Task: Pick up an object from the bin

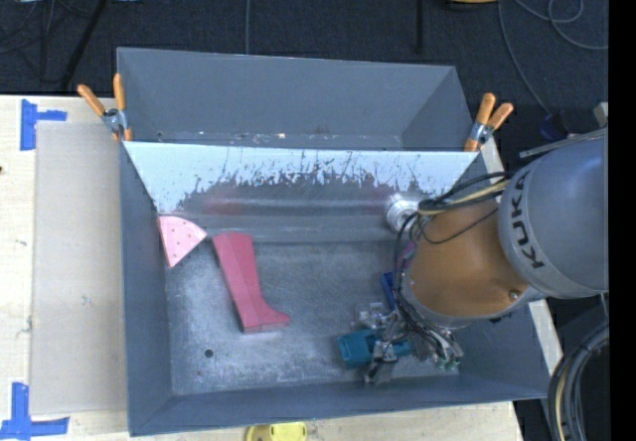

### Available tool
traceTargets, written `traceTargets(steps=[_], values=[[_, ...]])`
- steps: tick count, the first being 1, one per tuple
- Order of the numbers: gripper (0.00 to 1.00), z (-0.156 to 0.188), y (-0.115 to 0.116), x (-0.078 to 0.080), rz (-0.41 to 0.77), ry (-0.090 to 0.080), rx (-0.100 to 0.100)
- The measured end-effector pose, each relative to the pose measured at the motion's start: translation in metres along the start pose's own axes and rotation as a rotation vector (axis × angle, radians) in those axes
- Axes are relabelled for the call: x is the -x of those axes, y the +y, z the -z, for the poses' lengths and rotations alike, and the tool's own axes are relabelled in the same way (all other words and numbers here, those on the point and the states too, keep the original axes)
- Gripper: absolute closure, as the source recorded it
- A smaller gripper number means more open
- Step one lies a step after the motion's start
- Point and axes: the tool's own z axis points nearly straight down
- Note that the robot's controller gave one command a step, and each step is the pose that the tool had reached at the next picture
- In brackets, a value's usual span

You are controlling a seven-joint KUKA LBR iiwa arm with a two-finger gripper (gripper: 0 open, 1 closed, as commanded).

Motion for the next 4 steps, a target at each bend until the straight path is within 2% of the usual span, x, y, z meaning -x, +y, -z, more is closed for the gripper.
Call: traceTargets(steps=[1,2,3,4], values=[[1.0,0.0,0.0,0.0,0.0,0.0,0.0],[1.0,0.024,0.017,0.003,0.013,0.012,0.0],[1.0,0.076,0.014,0.005,0.019,0.015,0.002],[1.0,0.049,0.003,0.008,0.018,0.0,0.0]])
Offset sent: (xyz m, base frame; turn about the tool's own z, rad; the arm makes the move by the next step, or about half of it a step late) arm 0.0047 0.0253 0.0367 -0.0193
